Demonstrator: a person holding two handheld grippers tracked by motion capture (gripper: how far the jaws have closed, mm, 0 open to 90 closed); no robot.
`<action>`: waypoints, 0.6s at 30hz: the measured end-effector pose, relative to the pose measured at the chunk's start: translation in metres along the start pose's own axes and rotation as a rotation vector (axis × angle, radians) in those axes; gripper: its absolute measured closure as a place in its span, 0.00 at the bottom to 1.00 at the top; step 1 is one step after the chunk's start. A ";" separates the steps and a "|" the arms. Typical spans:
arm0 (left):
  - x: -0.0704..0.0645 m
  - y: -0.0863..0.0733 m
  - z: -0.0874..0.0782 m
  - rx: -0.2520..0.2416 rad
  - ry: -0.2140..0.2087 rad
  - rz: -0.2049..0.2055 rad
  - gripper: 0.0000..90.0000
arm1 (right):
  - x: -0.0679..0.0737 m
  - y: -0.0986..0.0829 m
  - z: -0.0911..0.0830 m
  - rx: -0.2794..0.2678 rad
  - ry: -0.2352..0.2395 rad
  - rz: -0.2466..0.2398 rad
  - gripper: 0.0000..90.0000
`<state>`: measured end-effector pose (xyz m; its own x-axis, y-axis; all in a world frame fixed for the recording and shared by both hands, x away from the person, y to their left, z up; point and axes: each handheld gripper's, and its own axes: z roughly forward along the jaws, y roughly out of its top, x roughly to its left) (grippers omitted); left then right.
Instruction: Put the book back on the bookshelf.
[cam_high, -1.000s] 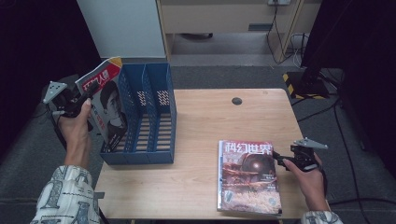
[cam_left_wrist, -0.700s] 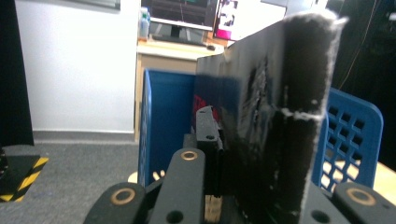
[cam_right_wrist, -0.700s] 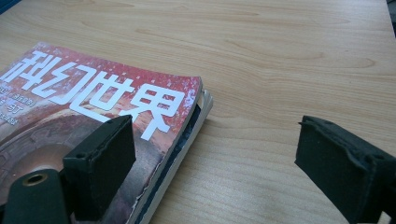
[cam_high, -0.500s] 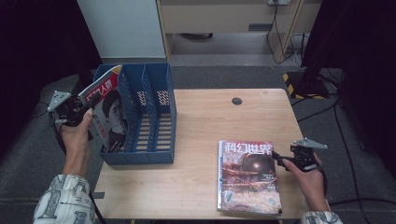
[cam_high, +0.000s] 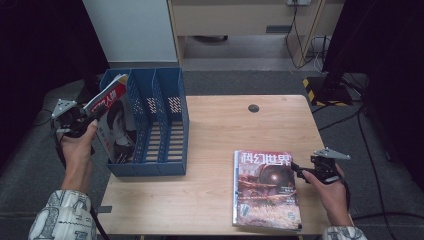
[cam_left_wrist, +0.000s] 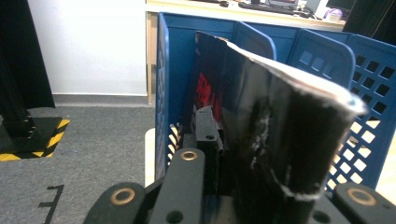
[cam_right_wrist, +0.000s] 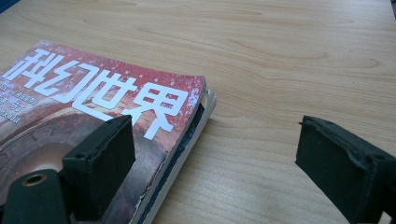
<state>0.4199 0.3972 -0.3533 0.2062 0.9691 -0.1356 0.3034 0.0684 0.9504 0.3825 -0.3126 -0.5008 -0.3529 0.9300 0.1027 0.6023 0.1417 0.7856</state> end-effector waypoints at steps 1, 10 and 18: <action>0.001 -0.001 0.000 -0.001 0.002 0.000 0.94 | 0.000 0.000 0.000 0.001 0.000 0.000 0.13; 0.010 -0.005 -0.005 0.019 0.021 -0.014 0.94 | 0.001 -0.001 0.002 0.026 -0.003 0.001 0.13; 0.013 -0.006 -0.007 0.060 0.033 0.004 0.94 | 0.002 -0.002 0.003 0.033 0.000 -0.012 0.13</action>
<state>0.4146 0.4109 -0.3589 0.1776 0.9766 -0.1212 0.3576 0.0507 0.9325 0.3831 -0.3102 -0.5041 -0.3601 0.9283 0.0929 0.6215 0.1644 0.7660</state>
